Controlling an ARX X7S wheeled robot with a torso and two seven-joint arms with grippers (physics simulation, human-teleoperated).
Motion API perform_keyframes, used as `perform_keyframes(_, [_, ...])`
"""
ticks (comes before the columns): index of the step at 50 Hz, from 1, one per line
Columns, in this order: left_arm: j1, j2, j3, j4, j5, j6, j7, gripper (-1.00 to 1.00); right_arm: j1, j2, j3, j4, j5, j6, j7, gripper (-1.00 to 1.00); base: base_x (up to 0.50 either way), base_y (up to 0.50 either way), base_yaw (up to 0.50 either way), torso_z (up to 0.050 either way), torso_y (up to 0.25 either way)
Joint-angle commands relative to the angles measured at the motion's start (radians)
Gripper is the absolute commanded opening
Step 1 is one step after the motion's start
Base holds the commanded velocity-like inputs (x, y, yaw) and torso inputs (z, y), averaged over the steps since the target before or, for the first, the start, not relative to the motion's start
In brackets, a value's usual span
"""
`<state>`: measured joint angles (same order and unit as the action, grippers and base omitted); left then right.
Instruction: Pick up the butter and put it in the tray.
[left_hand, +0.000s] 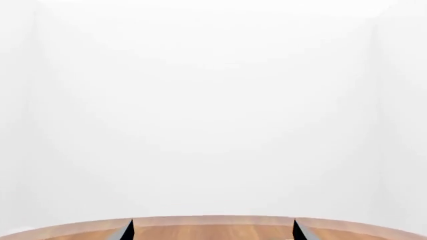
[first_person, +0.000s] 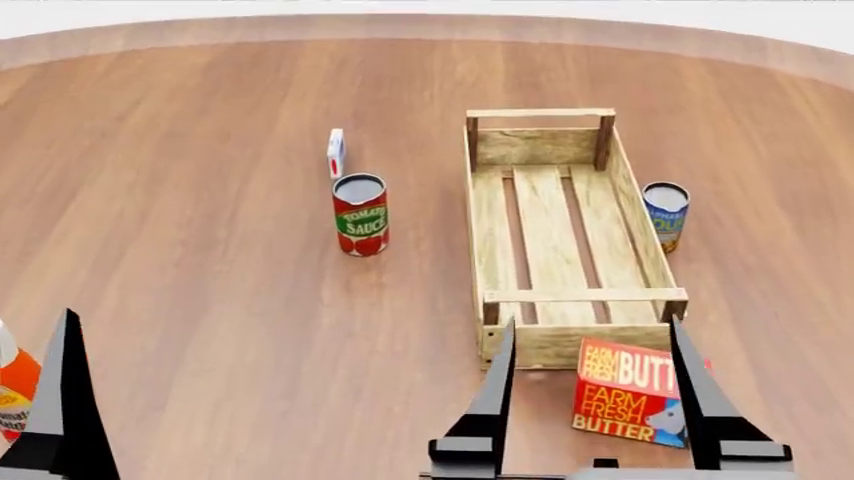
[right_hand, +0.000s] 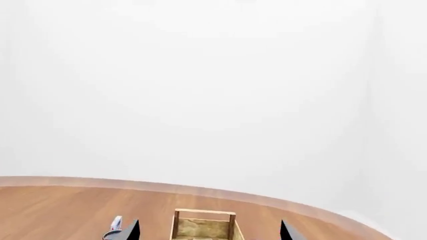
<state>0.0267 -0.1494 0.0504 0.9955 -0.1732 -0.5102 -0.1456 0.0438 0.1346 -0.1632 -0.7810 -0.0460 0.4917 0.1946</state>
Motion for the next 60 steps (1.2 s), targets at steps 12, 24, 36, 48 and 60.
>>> perform_keyframes(12, [-0.001, -0.034, 0.031, 0.017, -0.012, -0.008, -0.040, 1.00, 0.008, 0.017, -0.011, -0.020, 0.022, 0.018, 0.018, 1.00, 0.50, 0.00, 0.00, 0.000, 0.000])
perform_keyframes(24, [-0.005, -0.047, 0.041, 0.020, -0.023, -0.017, -0.058, 1.00, 0.013, 0.024, -0.015, -0.021, 0.035, 0.026, 0.027, 1.00, 0.50, 0.00, 0.00, 0.000, 0.001])
perform_keyframes(36, [-0.006, -0.060, 0.050, 0.012, -0.033, -0.009, -0.073, 1.00, 0.013, 0.028, -0.013, -0.011, 0.051, 0.020, 0.037, 1.00, 0.50, 0.00, 0.00, 0.000, 0.000])
perform_keyframes(48, [-0.004, -0.071, 0.055, 0.011, -0.043, -0.005, -0.088, 1.00, -0.008, 0.024, 0.011, -0.004, 0.098, -0.040, 0.042, 1.00, 0.19, 0.00, 0.00, 0.000, 0.001])
perform_keyframes(60, [0.001, -0.082, 0.060, 0.003, -0.049, 0.011, -0.098, 1.00, -0.008, 0.034, 0.006, -0.003, 0.120, -0.050, 0.041, 1.00, 0.00, -0.50, 0.00, 0.000, 0.000])
